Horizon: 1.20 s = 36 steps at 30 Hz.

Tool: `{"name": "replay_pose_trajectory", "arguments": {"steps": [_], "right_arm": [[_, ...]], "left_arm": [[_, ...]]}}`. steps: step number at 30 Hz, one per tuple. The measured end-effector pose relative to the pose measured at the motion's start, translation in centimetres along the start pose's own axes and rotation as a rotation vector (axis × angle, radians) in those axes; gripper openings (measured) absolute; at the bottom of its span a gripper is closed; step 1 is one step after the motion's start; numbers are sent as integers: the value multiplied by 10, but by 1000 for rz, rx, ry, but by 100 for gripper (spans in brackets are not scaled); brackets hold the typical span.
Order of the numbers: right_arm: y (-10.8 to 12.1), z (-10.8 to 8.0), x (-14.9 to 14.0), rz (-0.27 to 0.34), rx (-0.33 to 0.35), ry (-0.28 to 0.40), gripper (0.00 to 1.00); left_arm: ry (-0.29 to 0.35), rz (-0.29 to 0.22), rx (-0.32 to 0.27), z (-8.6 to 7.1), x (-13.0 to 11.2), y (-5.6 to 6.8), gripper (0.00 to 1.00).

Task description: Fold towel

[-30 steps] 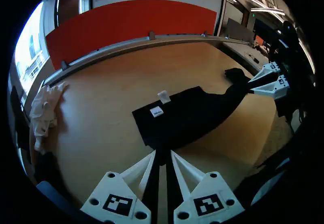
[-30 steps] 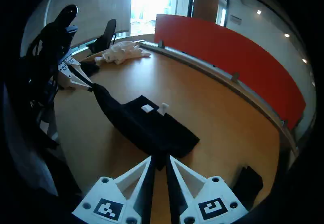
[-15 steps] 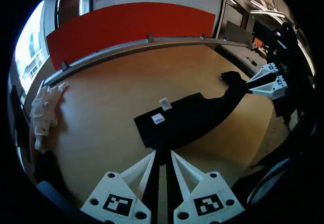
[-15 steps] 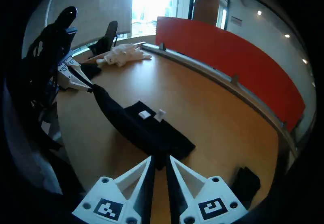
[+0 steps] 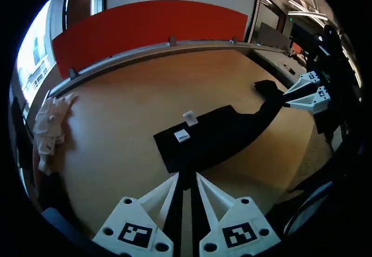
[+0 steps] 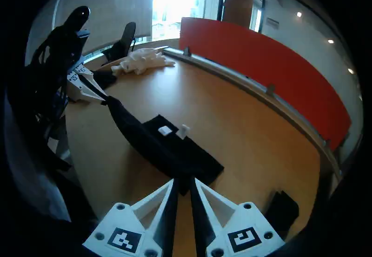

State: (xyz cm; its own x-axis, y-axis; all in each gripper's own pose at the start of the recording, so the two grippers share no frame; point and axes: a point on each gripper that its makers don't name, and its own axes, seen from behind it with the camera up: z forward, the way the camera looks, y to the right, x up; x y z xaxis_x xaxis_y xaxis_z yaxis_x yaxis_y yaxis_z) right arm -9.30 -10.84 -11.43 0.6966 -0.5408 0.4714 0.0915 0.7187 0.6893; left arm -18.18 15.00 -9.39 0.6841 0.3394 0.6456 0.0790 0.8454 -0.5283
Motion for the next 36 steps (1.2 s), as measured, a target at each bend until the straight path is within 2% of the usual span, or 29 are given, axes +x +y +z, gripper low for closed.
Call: {"name": "replay_pose_trajectory", "arguments": {"steps": [9, 17, 24, 36], "right_arm": [[8, 23, -13, 28, 14, -31, 17], [18, 41, -29, 42, 25, -68, 17], [25, 55, -37, 41, 28, -90, 17], [38, 83, -48, 84, 39, -121, 17]], "left_arm": [[-18, -1, 16, 25, -2, -9, 10], [-52, -28, 17, 48, -10, -12, 10], [-68, -25, 21, 62, -14, -14, 10], [-99, -33, 28, 87, -17, -24, 10]]}}
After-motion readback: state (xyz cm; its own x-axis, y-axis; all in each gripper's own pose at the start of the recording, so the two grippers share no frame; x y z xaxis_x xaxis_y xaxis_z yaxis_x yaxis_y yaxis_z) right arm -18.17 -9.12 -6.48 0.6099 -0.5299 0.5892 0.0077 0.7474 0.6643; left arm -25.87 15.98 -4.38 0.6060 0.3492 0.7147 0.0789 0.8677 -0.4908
